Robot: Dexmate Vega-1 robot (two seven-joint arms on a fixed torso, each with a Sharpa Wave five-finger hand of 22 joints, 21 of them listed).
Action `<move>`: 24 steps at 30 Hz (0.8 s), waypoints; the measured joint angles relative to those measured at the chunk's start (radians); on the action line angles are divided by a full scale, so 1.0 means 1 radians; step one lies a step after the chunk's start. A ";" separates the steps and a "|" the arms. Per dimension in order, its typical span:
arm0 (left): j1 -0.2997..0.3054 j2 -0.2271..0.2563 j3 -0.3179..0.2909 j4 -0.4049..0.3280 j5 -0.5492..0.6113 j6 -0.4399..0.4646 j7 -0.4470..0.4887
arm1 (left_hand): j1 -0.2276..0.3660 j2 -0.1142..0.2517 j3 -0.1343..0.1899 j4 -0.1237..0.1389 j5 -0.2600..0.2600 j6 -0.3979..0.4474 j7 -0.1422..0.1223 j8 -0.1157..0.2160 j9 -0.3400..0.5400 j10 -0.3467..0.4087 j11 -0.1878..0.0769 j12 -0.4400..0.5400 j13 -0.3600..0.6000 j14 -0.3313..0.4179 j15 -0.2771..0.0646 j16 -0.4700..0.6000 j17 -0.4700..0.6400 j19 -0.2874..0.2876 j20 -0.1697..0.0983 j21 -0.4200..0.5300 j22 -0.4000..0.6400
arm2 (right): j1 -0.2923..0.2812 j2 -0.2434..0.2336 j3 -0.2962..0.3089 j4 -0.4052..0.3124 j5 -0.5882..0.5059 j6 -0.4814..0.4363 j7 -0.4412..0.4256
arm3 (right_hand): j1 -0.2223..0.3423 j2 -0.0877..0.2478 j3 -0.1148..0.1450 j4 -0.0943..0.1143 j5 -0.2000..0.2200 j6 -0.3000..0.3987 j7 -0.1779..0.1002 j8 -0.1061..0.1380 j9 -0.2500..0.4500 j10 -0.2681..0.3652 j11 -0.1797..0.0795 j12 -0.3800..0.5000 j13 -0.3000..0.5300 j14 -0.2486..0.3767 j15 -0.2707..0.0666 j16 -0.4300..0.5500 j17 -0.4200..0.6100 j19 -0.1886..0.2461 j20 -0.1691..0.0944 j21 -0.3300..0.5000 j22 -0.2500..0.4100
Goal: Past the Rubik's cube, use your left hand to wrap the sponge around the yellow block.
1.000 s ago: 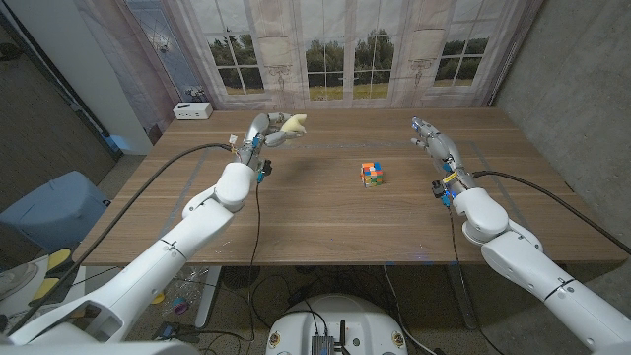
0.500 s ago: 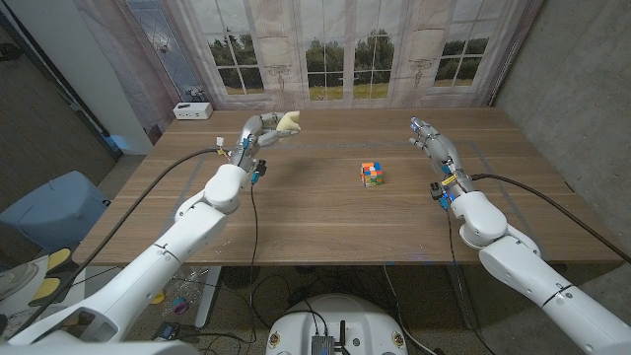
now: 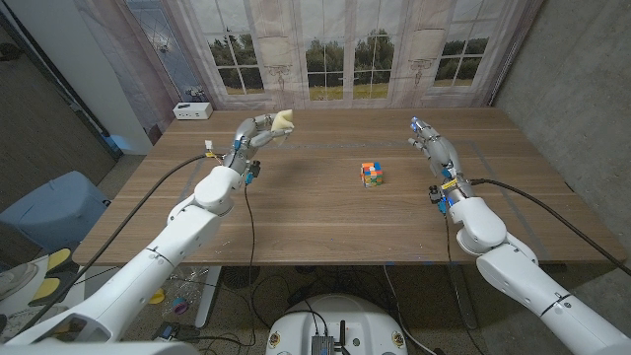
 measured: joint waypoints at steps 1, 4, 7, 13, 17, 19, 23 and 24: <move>0.000 0.001 -0.003 0.005 -0.023 -0.002 -0.015 | 0.000 0.000 0.000 0.000 0.000 0.000 0.000 0.000 0.001 0.000 0.000 0.000 0.000 0.000 0.000 0.000 0.000 0.000 0.000 0.000 -0.003 | -0.005 0.004 0.000 -0.004 -0.003 0.002 -0.004 | 0.000 0.000 0.000 0.000 0.000 0.000 0.000 0.000 0.000 0.003 -0.003 0.000 0.000 0.000 0.000 0.000 0.000 0.002 0.002 0.000 0.000; -0.001 0.002 -0.010 0.020 -0.056 -0.006 -0.039 | 0.000 0.000 0.000 0.000 -0.002 0.000 0.000 -0.001 0.005 0.000 0.000 0.000 0.000 0.000 0.000 0.000 0.000 0.000 0.000 0.004 -0.005 | -0.014 0.012 -0.002 -0.012 -0.012 0.008 -0.015 | 0.000 0.000 0.000 0.000 0.000 0.000 0.000 0.000 0.000 0.006 -0.005 0.000 0.000 0.000 0.000 0.000 -0.001 0.005 0.005 0.000 0.000; -0.004 0.003 -0.015 0.034 -0.089 -0.006 -0.065 | -0.001 0.001 0.000 0.000 -0.002 0.000 0.000 -0.002 0.005 0.000 0.000 -0.004 0.000 0.000 0.000 0.000 0.000 0.000 0.000 0.008 -0.005 | -0.020 0.020 -0.005 -0.019 -0.020 0.009 -0.024 | 0.000 0.000 0.000 0.000 0.000 0.001 0.001 0.001 0.000 0.011 0.000 0.000 0.000 0.000 0.000 0.000 -0.003 0.005 0.005 0.000 0.000; -0.016 0.006 -0.022 0.062 -0.149 -0.007 -0.111 | -0.001 0.001 0.003 -0.003 -0.002 0.000 0.000 -0.004 0.005 0.000 0.000 -0.008 0.001 0.003 0.003 0.000 -0.001 -0.008 0.001 0.015 -0.005 | -0.028 0.039 -0.013 -0.033 -0.036 0.010 -0.042 | 0.000 0.000 0.004 -0.004 0.000 0.007 0.007 0.004 0.000 0.011 0.000 0.000 0.000 0.009 0.002 0.000 -0.003 0.005 0.005 0.000 0.000; -0.024 0.009 -0.025 0.079 -0.184 -0.006 -0.140 | -0.001 0.001 0.004 -0.004 -0.002 0.006 0.006 -0.005 0.005 0.000 0.000 -0.008 0.014 0.003 0.003 -0.003 0.000 -0.009 0.002 0.020 -0.005 | -0.030 0.047 -0.017 -0.039 -0.044 0.008 -0.051 | 0.000 0.000 0.004 -0.004 0.000 0.011 0.003 0.004 0.000 0.011 0.000 0.000 0.000 0.009 0.002 0.000 -0.003 0.005 0.005 0.000 0.000; -0.031 0.011 -0.026 0.090 -0.196 -0.002 -0.150 | -0.001 0.001 0.004 -0.004 -0.002 0.002 0.010 -0.005 0.005 0.001 0.000 -0.010 0.014 0.004 0.004 -0.003 0.000 -0.009 0.002 0.023 -0.005 | -0.031 0.051 -0.019 -0.042 -0.050 0.005 -0.059 | 0.000 0.000 0.004 -0.004 0.000 0.011 0.003 0.004 0.000 0.017 0.006 0.000 0.000 0.009 0.002 0.000 -0.003 0.005 0.005 0.000 0.000; -0.041 0.016 -0.026 0.105 -0.214 0.006 -0.169 | -0.001 0.001 0.004 -0.004 -0.004 0.001 0.011 -0.006 0.006 0.001 0.000 -0.012 0.014 0.004 0.004 -0.003 0.000 -0.009 0.002 0.023 -0.009 | -0.034 0.057 -0.020 -0.048 -0.060 -0.003 -0.071 | 0.008 -0.001 0.004 -0.004 0.000 0.011 0.003 0.004 0.000 0.016 0.006 0.000 0.000 0.009 0.002 0.000 -0.003 0.005 0.005 0.000 0.000; -0.044 0.017 -0.026 0.108 -0.216 0.008 -0.172 | -0.001 0.001 0.004 -0.004 -0.004 0.002 0.012 -0.006 0.006 0.001 0.000 -0.012 0.014 0.004 0.004 -0.003 0.000 -0.009 0.002 0.028 -0.009 | -0.036 0.058 -0.020 -0.051 -0.064 -0.006 -0.075 | 0.008 0.000 0.006 -0.006 0.000 0.011 0.003 0.004 0.000 0.016 0.006 0.000 0.000 0.009 0.002 0.000 -0.003 0.005 0.005 0.000 0.000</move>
